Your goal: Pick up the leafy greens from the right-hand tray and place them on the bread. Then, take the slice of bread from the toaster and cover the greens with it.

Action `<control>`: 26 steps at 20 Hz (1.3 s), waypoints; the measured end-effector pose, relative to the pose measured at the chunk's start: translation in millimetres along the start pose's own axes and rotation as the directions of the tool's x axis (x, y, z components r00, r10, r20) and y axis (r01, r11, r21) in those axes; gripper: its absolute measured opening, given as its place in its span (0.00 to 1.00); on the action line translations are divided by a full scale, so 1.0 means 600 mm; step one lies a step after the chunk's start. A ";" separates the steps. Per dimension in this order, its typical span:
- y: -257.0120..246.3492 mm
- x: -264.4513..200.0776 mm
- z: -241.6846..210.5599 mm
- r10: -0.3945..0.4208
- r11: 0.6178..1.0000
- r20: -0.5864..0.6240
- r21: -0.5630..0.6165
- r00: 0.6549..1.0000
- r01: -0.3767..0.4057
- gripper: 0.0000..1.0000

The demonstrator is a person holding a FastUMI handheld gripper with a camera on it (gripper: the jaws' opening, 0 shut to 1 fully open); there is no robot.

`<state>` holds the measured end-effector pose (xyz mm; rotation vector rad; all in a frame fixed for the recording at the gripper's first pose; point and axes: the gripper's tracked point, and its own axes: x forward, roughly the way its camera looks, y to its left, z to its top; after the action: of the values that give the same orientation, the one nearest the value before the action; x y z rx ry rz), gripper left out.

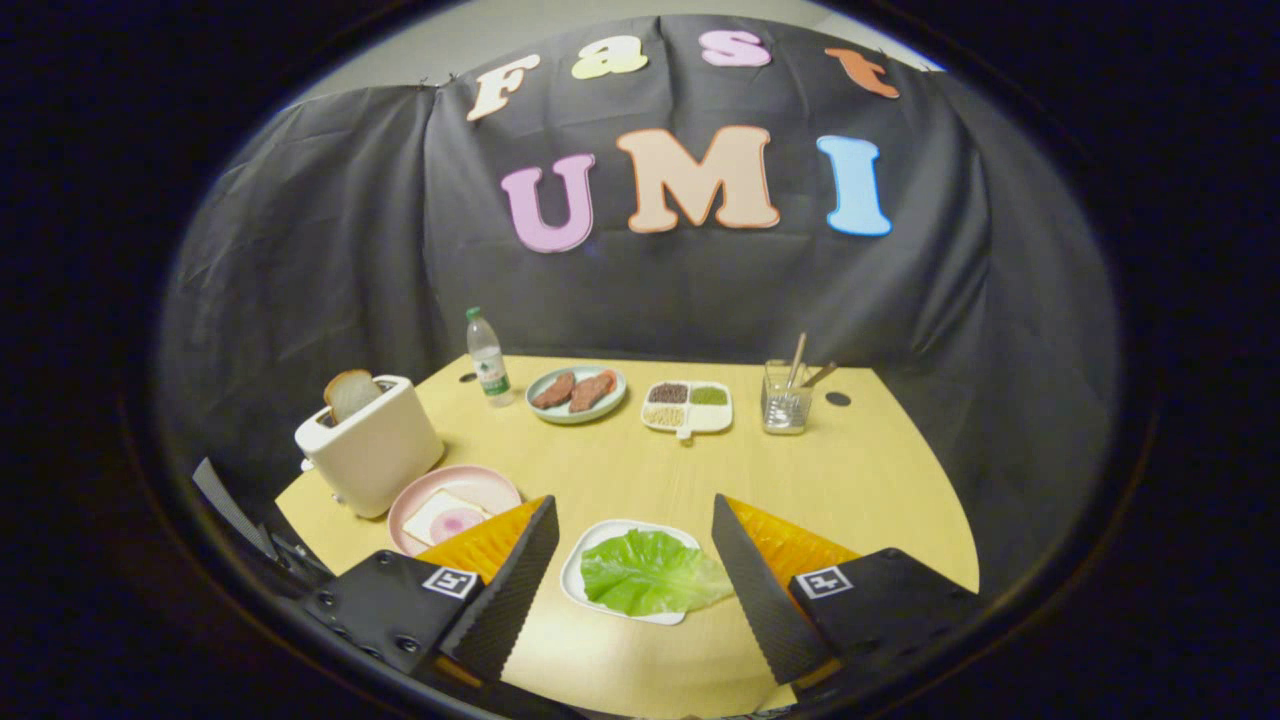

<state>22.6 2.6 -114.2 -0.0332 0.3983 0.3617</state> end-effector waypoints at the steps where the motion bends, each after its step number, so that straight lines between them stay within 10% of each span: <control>1: -0.014 0.011 -0.017 0.011 1.000 -0.046 -0.002 0.999 -0.011 0.98; 12: -0.141 0.116 -0.172 0.133 0.986 -0.465 0.153 0.875 -0.069 0.96; 23: -0.117 0.174 -0.256 0.149 0.988 -0.608 0.122 0.780 -0.093 0.93; 26: -0.105 0.172 -0.258 0.173 0.984 -0.624 0.150 0.762 -0.101 0.75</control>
<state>75.4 -37.0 -299.3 -0.0204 1.1059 0.4714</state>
